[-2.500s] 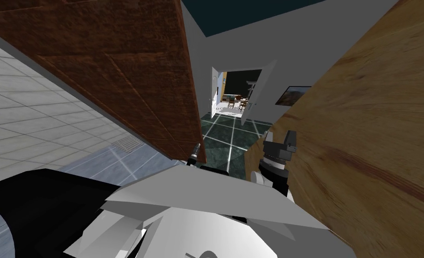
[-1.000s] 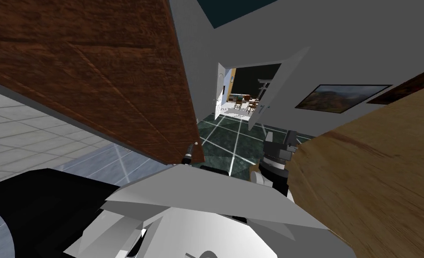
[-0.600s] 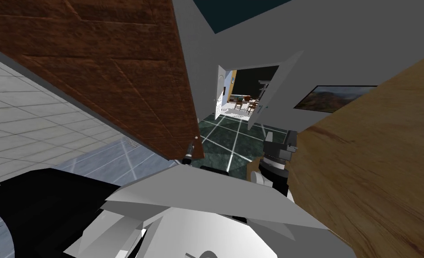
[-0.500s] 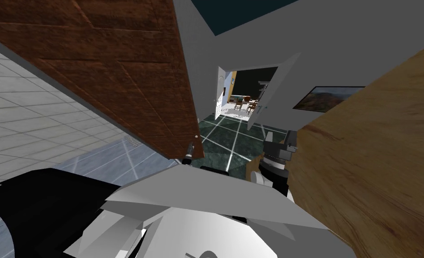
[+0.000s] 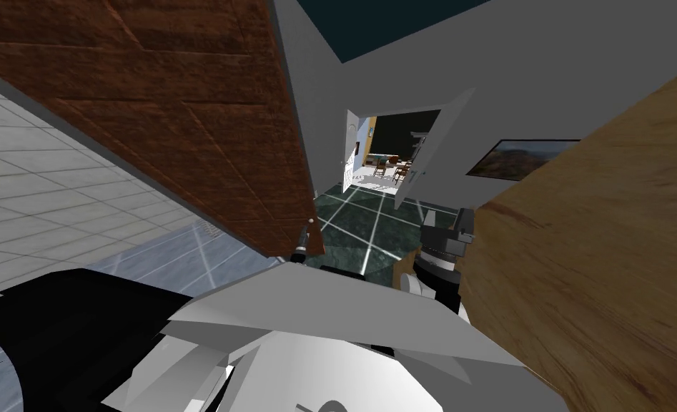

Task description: Push the door open

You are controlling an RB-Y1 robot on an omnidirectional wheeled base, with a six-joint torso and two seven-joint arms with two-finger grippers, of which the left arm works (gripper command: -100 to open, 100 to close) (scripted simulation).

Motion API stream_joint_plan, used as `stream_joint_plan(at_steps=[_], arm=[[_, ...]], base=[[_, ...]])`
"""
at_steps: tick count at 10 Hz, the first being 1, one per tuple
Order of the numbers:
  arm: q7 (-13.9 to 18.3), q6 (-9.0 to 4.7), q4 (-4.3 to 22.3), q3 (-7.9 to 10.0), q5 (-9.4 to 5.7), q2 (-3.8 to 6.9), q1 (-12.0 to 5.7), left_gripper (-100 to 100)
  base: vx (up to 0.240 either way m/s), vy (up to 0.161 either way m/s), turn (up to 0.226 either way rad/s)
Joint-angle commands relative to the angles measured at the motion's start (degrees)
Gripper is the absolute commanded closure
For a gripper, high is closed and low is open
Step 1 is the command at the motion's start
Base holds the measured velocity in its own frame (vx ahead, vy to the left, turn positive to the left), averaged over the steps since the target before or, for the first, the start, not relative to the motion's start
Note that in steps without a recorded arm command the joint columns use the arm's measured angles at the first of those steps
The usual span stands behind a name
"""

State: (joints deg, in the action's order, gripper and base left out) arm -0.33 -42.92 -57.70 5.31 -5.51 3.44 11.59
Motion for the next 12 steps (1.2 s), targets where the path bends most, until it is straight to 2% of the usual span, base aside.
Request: stream_joint_plan(at_steps=[1, 5, 6, 7, 12], arm=[[-0.13, -0.55, 0.60, 0.28, -0.10, 0.05, -0.31, -100], [-0.41, -1.44, 1.59, 0.79, -0.28, -0.76, -0.81, -100], [-0.38, -1.31, 1.52, 0.69, -0.24, -0.67, -0.56, -100], [-0.38, -1.31, 1.52, 0.69, -0.24, -0.67, -0.56, 100], [-0.38, -1.31, 1.52, 0.69, -0.24, -0.67, -0.56, 100]], base=[[0.266, 0.096, -0.035], [0.220, 0.052, -0.022], [0.083, 0.013, 0.007], [-0.017, -0.004, -0.007], [-0.014, -0.002, -0.002]])
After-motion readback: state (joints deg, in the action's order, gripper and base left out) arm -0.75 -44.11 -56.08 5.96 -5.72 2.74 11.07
